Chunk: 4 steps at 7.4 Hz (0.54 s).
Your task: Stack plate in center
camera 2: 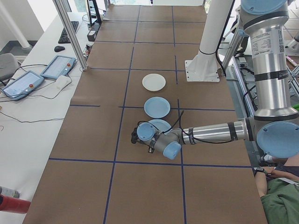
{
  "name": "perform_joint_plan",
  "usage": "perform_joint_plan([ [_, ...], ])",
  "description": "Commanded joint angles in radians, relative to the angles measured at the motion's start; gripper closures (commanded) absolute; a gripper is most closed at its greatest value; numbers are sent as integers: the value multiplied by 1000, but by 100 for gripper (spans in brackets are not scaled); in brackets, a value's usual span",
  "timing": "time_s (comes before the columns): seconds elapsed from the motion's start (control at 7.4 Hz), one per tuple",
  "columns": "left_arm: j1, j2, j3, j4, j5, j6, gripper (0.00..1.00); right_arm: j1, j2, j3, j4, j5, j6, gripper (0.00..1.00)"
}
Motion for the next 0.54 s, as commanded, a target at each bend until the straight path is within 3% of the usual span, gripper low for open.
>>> perform_joint_plan([
  [0.0,-49,-11,-29,3,-10,-34,100,0,0,0,0,0,0,0],
  [0.27,-27,-53,-75,-6,3,-245,100,1,0,0,0,0,0,0],
  [0.41,33,-54,-121,-6,4,-336,100,0,0,0,0,0,0,0],
])
